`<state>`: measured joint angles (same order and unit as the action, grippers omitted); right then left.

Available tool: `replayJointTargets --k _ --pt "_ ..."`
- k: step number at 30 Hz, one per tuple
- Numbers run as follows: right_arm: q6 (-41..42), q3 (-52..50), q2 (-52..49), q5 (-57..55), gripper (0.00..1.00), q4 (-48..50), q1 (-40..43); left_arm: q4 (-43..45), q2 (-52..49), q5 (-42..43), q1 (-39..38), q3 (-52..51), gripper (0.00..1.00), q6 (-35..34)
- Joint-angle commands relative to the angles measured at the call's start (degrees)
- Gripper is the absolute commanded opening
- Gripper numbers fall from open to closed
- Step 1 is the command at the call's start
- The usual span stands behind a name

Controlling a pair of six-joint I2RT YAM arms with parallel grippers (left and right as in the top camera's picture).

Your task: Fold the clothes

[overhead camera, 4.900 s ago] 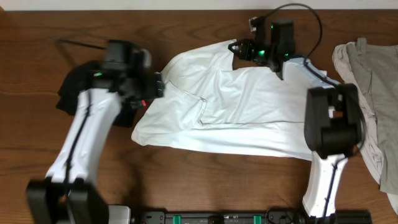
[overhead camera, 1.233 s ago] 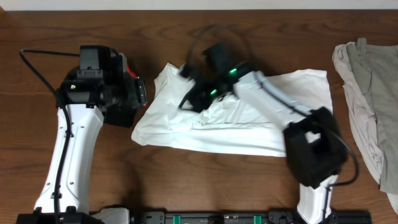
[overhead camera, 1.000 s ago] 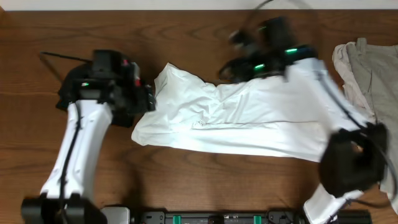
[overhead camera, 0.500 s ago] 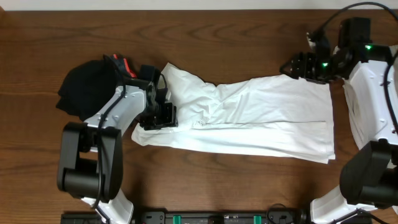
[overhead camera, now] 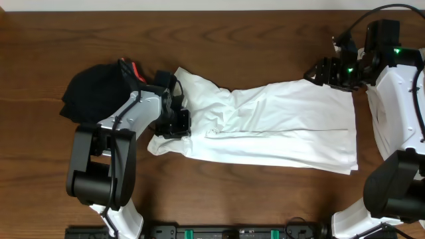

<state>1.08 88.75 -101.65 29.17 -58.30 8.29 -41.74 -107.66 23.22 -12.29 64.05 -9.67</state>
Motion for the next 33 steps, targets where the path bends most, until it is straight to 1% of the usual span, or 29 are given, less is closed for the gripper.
replayJointTargets --k 1,2,3,7,12,17,23,24,27,29,32,33 --pt "0.5 0.5 0.1 -0.7 0.69 -0.3 0.3 -1.2 -1.2 0.6 -0.3 0.1 0.29 -0.5" --pt "0.4 0.5 0.1 -0.7 0.69 -0.5 0.3 -1.9 -1.2 0.0 -0.3 0.2 0.32 -0.5" --pt "0.3 0.5 0.1 -0.7 0.68 -0.5 0.3 -2.7 -1.2 -1.1 -0.3 0.4 0.38 -0.5" --pt "0.1 0.5 0.1 -0.7 0.68 -0.7 0.3 -6.3 -0.9 -7.1 0.3 1.4 0.45 -0.4" --pt "-0.1 0.5 0.1 -0.7 0.67 -0.9 0.3 -6.9 1.3 -5.8 2.1 2.1 0.51 -0.4" --pt "-0.1 0.5 0.1 -0.7 0.67 -0.9 0.3 -6.4 2.1 -1.7 1.5 2.1 0.51 -0.5" --pt "-0.1 0.5 0.1 -0.7 0.66 -0.9 0.3 -4.2 2.1 -1.3 -1.1 1.8 0.51 -0.5" --pt "-0.1 0.5 0.1 -0.7 0.66 -0.9 0.3 -4.1 2.1 -1.4 -1.4 1.8 0.50 -0.5" --pt "-0.1 0.5 0.1 -0.7 0.66 -0.9 0.3 -4.1 2.1 -1.3 -1.8 1.8 0.39 -0.5" --pt "-0.1 0.5 0.1 -0.7 0.66 -1.0 0.3 -4.5 2.1 -1.3 -1.8 1.8 0.29 -0.7" --pt "-0.1 0.5 0.1 -0.7 0.66 -1.0 0.3 -4.5 2.2 -1.3 -1.8 1.9 0.19 -0.7" --pt "-0.1 0.5 0.1 -0.7 0.66 -0.9 0.3 -4.5 2.4 -1.3 -1.8 2.0 0.11 -0.7"
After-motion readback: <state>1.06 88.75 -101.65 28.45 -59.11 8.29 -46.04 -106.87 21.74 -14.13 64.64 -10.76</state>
